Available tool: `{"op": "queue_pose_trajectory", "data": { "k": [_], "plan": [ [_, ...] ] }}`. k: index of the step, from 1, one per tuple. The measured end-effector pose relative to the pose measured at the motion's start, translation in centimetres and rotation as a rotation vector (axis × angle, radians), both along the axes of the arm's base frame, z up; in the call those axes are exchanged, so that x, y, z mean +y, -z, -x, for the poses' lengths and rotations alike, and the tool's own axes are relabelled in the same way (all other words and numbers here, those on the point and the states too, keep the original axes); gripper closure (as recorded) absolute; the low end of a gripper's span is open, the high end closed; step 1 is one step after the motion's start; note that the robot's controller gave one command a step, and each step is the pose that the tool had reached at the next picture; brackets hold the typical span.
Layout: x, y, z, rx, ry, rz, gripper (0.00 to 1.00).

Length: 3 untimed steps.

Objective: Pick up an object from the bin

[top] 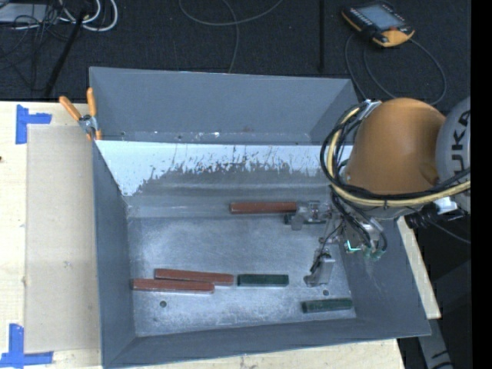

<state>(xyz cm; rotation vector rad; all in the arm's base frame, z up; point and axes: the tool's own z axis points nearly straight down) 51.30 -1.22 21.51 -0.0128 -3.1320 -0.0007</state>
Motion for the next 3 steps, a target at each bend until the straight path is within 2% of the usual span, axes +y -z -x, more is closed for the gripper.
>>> {"op": "queue_pose_trajectory", "data": {
  "k": [2, 3],
  "plan": [
    [-0.2, -0.1, -0.6, -0.01, -0.037, 0.0, 0.0],
    [0.1, 3.9, -0.2, -0.018, -0.099, 0.001, 0.0]
  ]
}}
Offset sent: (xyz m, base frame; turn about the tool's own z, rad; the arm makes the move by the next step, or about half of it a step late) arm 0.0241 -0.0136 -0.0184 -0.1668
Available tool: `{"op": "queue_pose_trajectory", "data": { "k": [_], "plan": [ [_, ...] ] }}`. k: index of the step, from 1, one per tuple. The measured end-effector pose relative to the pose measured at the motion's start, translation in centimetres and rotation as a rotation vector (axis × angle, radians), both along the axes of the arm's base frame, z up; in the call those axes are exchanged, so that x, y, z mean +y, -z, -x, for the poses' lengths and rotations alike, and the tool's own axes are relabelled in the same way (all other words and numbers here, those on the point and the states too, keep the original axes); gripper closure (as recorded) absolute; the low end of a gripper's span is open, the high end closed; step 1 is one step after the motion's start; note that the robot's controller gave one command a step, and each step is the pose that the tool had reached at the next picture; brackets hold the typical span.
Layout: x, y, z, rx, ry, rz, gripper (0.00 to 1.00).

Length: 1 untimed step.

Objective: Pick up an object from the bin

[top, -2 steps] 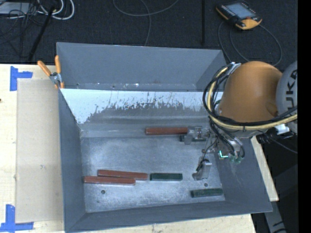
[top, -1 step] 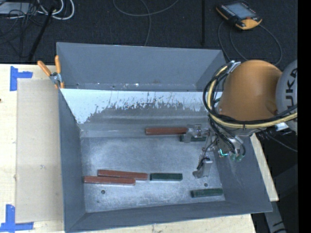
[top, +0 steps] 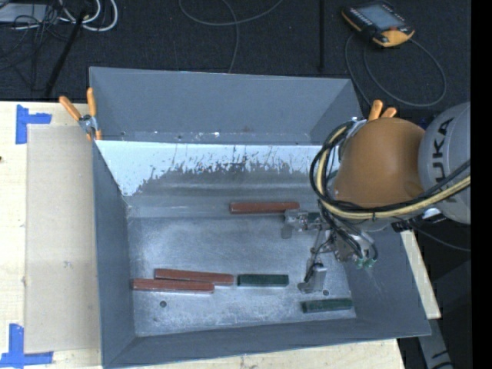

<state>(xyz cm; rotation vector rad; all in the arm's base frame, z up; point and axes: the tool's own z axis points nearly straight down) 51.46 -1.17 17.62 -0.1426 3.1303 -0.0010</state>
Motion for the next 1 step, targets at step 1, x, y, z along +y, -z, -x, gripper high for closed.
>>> {"op": "queue_pose_trajectory", "data": {
  "k": [1],
  "plan": [
    [-0.72, 6.72, 1.64, 0.006, 0.037, -0.001, 0.0]
  ]
}}
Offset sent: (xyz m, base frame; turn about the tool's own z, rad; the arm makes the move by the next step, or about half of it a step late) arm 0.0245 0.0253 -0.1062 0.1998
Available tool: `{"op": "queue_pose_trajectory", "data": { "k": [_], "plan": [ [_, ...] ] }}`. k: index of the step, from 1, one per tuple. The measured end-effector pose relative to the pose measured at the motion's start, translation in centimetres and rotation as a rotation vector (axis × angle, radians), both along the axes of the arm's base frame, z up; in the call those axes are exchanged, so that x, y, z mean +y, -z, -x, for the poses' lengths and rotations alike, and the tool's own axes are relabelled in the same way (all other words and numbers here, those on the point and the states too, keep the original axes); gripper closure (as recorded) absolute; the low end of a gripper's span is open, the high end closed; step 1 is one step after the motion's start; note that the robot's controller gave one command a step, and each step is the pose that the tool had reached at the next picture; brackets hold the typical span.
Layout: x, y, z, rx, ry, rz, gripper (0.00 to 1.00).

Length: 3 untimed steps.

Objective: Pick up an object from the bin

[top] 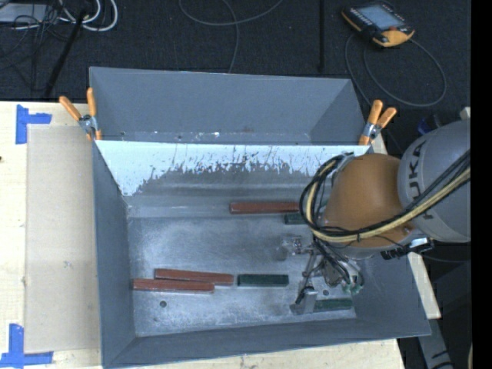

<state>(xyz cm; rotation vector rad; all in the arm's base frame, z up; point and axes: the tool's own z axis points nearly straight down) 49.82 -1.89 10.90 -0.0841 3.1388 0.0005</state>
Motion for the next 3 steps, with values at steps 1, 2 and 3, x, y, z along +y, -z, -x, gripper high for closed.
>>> {"op": "queue_pose_trajectory", "data": {
  "k": [1, 2, 3],
  "plan": [
    [2.2, 3.1, -2.9, 0.002, 0.143, 0.0, 0.0],
    [4.2, 3.9, -1.6, 0.005, 0.335, 0.001, 1.0],
    [4.2, 3.9, -1.6, 0.005, 0.334, 0.001, 1.0]
  ]
}}
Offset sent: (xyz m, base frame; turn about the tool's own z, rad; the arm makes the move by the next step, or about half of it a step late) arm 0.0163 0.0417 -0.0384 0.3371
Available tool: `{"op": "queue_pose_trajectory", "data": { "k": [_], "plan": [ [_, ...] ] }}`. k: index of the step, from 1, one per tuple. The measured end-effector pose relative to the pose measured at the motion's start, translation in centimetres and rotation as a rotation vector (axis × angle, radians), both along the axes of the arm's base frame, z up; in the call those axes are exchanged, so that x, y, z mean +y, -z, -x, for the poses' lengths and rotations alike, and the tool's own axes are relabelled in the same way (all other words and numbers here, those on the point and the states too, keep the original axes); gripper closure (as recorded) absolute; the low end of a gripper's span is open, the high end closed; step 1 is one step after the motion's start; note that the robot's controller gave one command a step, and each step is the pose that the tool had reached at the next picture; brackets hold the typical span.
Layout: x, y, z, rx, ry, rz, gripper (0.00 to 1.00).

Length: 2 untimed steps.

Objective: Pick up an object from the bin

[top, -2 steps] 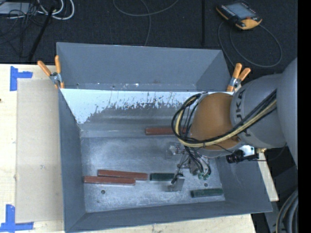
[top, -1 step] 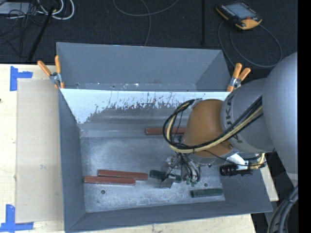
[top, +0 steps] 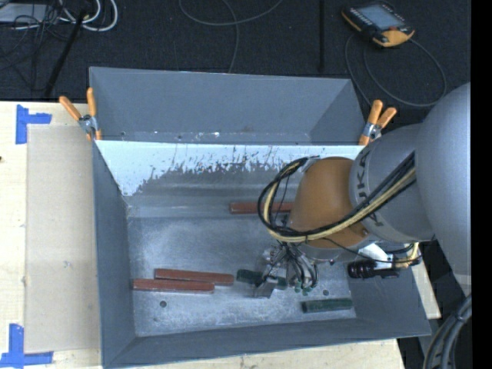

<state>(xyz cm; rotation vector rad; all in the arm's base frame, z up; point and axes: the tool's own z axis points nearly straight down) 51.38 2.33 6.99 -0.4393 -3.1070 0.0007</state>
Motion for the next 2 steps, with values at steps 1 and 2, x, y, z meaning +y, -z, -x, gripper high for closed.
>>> {"op": "queue_pose_trajectory", "data": {
  "k": [1, 2],
  "plan": [
    [-0.98, -12.72, 2.26, -0.003, -0.016, 0.0, 1.0],
    [-0.99, -12.71, 2.27, -0.003, -0.017, 0.0, 1.0]
  ]
}}
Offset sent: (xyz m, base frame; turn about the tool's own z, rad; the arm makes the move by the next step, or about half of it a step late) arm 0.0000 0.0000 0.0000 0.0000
